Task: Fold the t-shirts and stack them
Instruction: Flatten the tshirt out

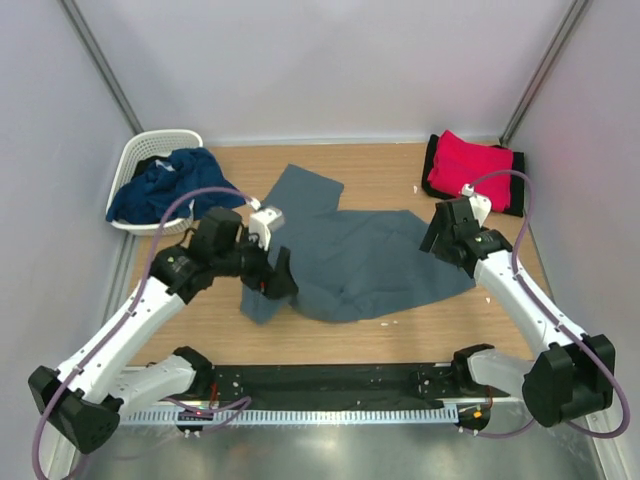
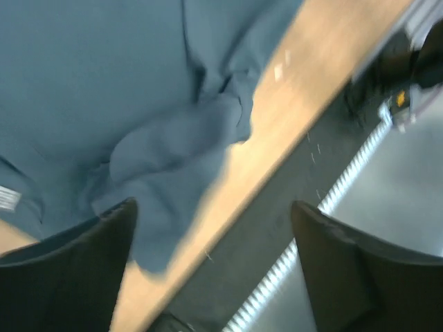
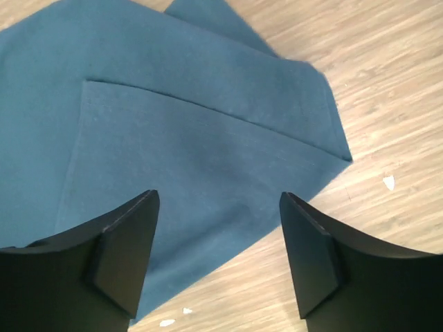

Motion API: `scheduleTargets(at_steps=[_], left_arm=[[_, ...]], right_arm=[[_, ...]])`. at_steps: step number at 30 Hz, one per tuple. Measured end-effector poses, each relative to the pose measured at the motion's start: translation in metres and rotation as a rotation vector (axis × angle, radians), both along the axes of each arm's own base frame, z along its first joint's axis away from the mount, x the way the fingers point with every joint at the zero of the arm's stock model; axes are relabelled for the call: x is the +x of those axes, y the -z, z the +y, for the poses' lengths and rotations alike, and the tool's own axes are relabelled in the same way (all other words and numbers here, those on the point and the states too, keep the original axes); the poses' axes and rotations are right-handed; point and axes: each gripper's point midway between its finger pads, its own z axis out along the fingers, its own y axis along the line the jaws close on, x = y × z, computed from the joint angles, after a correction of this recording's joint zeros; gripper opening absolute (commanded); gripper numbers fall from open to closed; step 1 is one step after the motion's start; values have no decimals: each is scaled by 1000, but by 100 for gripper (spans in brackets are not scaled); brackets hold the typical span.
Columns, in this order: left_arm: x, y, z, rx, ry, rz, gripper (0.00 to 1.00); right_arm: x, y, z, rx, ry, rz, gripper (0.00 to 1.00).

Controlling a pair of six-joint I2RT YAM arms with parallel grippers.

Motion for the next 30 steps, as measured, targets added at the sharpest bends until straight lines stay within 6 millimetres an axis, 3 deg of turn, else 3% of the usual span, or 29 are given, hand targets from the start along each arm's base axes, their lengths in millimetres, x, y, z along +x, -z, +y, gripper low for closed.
scheduleTargets(at_steps=[1,3,6,8,11,14,17,19,21,24,28,30], left_arm=[[-17,21,-3,28,17,87,100],[-40,41,-4,75,38,187,100],[-52,31,-6,79,20,181,100],[-44,9,-2,51,-46,113,100],[-9,-28,9,21,-232,-16,100],[34,-43,15,18,-413,-51,99],[89,-18,15,41,-549,27,90],[123,21,15,83,-621,113,90],[141,66,17,140,-669,202,88],[140,106,13,183,-673,298,81],[133,116,-13,169,-605,310,79],[117,124,-35,175,-552,304,78]], right_arm=[[-3,3,0,2,4,16,81],[-5,1,-1,-2,8,44,82],[8,-22,5,9,-10,26,85],[23,-46,12,29,-34,-27,85],[47,-75,26,69,-85,-117,84],[62,-72,47,97,-146,-133,77],[70,-42,80,99,-226,-65,76],[70,-18,102,82,-273,-5,76],[67,2,115,63,-299,43,75],[64,20,118,40,-299,87,73],[63,32,104,23,-250,109,74],[60,42,92,7,-212,125,73]])
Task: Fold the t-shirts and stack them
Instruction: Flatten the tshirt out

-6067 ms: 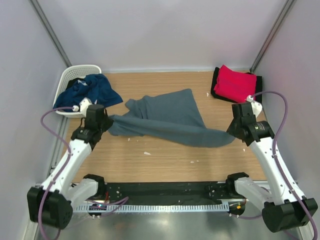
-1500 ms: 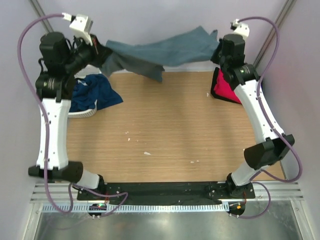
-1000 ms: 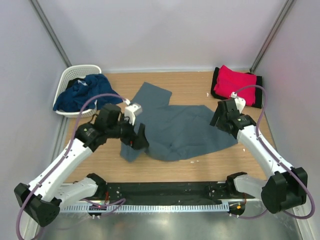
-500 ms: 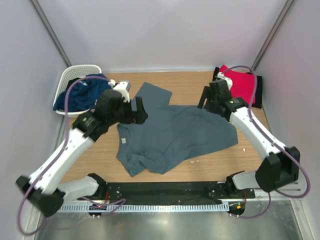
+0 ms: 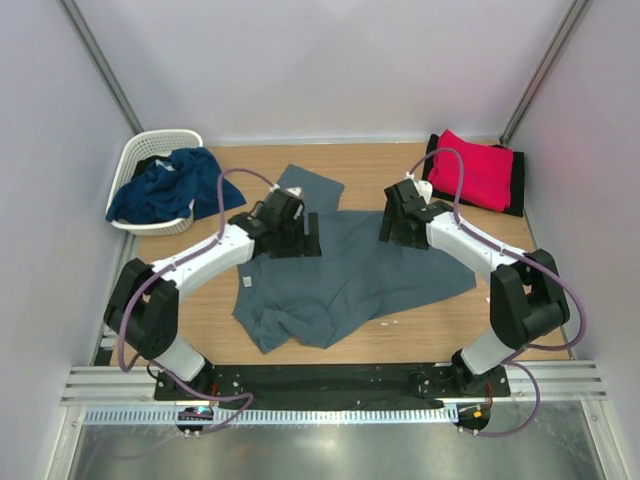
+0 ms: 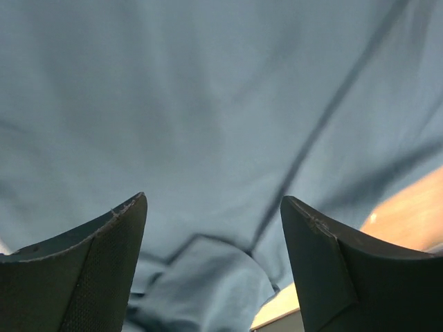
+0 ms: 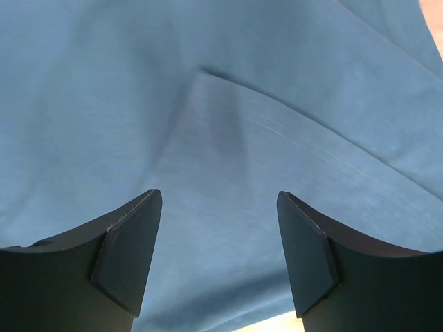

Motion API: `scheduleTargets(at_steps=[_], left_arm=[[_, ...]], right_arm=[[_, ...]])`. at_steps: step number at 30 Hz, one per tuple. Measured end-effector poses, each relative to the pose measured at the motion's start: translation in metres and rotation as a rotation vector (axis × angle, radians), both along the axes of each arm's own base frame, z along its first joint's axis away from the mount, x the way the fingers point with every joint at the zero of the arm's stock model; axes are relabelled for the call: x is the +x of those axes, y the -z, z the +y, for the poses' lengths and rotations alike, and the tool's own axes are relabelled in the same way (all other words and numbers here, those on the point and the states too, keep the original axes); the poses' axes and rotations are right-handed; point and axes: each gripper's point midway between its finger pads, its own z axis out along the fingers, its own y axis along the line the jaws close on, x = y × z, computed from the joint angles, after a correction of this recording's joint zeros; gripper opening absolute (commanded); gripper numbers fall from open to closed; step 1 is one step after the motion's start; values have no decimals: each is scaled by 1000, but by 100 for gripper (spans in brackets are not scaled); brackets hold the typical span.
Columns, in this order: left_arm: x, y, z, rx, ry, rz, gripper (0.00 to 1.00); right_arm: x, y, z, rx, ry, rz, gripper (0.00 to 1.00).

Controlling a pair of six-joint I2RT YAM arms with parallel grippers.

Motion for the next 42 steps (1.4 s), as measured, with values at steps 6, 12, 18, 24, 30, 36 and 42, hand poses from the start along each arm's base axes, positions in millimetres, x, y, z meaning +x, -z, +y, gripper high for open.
scheduleTargets(at_steps=[6,12,18,24,30,36,42], left_arm=[[-61,53,-33,47,121,111,73],[-83,73,-21,74,112,157,71],[-109,53,-4,26,103,108,72],[-123,46,4,-15,99,84,70],[-142,58,11,2,106,119,70],[-153,52,15,-29,101,102,70],[-160,45,23,-46,97,82,67]], right_arm=[[-15,28,-25,-45,53,74,73],[-4,37,-26,-73,65,87,72],[35,37,-15,-86,73,47,66],[49,58,-9,-94,73,68,60],[57,64,-6,-95,76,69,40],[58,64,-7,-102,80,65,8],[57,65,-8,-105,83,65,1]])
